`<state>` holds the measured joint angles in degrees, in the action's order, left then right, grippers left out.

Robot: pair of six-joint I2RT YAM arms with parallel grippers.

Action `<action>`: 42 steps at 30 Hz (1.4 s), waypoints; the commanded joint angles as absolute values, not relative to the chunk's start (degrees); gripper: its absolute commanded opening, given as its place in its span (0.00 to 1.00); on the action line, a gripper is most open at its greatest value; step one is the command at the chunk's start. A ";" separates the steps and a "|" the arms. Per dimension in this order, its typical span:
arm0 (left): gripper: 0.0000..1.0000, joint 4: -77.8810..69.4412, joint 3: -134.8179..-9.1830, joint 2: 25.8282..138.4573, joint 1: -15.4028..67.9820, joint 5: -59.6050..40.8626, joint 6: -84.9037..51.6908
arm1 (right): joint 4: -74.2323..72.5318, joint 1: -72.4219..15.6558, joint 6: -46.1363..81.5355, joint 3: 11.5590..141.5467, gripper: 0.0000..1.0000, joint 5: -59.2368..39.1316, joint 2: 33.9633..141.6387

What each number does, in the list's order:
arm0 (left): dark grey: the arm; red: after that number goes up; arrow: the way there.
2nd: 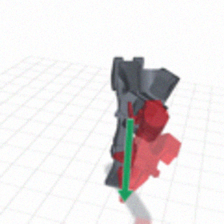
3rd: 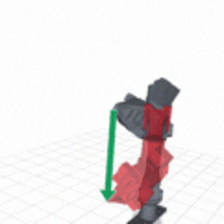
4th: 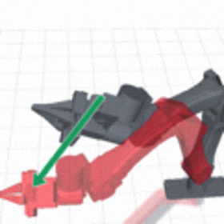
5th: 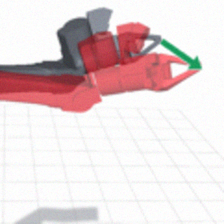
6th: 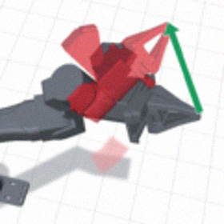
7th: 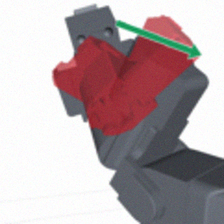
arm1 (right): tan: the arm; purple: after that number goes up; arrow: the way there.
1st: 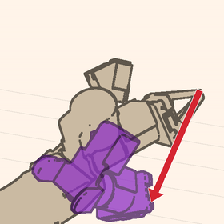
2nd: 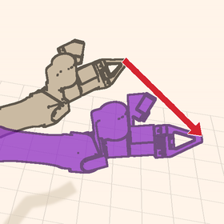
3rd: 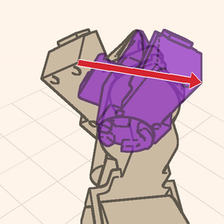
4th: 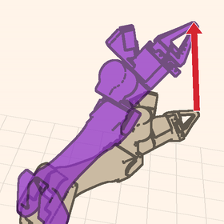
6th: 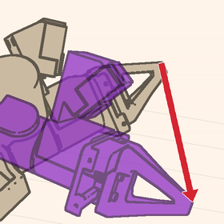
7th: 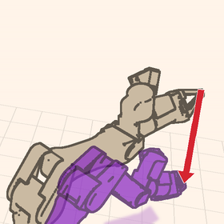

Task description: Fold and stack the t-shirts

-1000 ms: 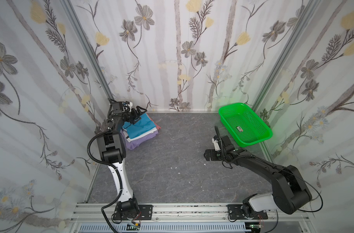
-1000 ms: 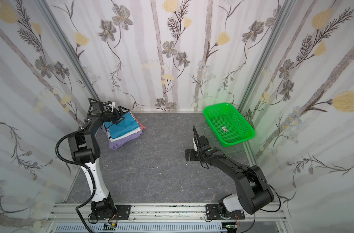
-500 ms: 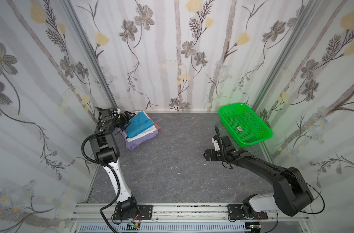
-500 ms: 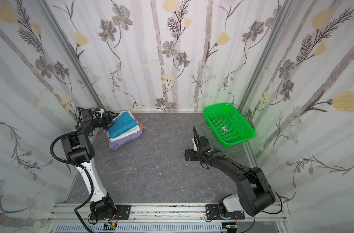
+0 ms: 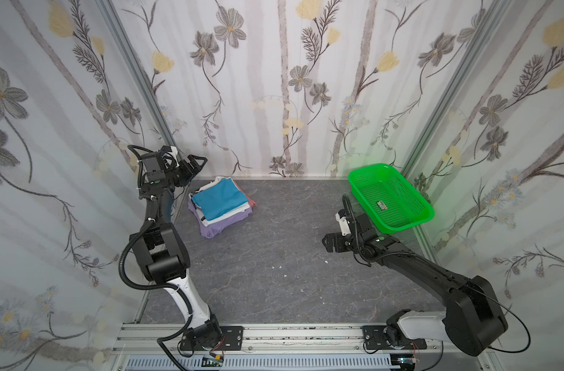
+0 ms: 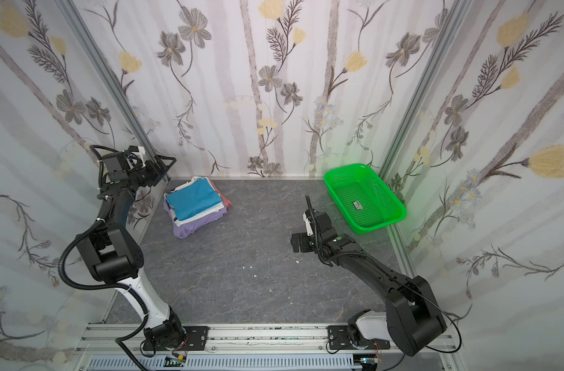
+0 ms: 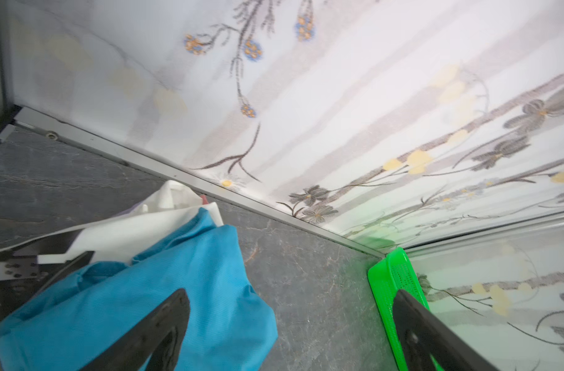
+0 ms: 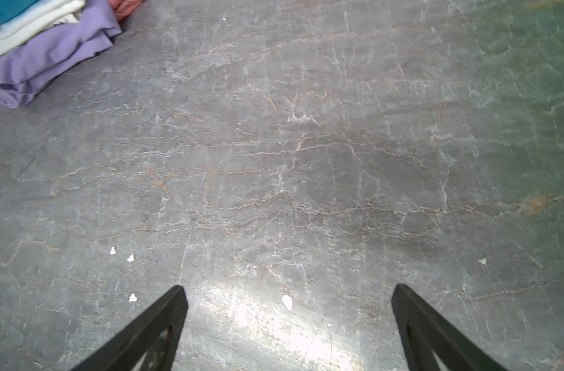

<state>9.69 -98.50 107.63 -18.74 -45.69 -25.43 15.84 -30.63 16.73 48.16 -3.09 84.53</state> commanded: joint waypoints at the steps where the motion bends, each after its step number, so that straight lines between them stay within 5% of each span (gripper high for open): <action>1: 1.00 19.41 -95.83 100.77 -13.10 -35.16 -19.57 | 14.51 -32.44 12.52 49.79 1.00 -2.34 83.57; 7: 1.00 16.64 -78.30 86.15 -0.08 -12.34 -13.97 | 8.11 -38.82 3.24 49.32 1.00 -4.75 77.25; 15: 1.00 0.19 -47.36 75.81 8.37 -3.16 -12.65 | 2.18 -39.64 -1.95 45.02 1.00 5.57 69.86; 20: 1.00 -7.78 -36.49 72.42 10.89 10.59 -9.85 | -19.14 -38.20 -12.91 27.59 1.00 16.44 60.06; 25: 1.00 -19.12 -30.53 69.81 10.77 18.68 -5.14 | -47.28 -24.06 -12.49 10.61 1.00 15.36 53.05; 30: 1.00 -27.87 -27.06 74.70 8.17 19.35 -0.29 | -48.94 -13.41 -7.18 10.20 1.00 13.63 58.70; 36: 1.00 -41.96 -23.85 81.65 2.83 6.94 0.67 | -64.49 -5.74 -3.09 7.09 1.00 10.37 71.24; 42: 1.00 -49.76 -23.20 88.78 -1.91 0.10 -2.90 | -61.94 -2.34 -1.41 11.46 1.00 7.17 75.40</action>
<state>-41.69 -23.59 86.26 -0.75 5.63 -1.61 -58.22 -3.44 -3.77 9.45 9.85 74.52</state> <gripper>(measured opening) 0.997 0.998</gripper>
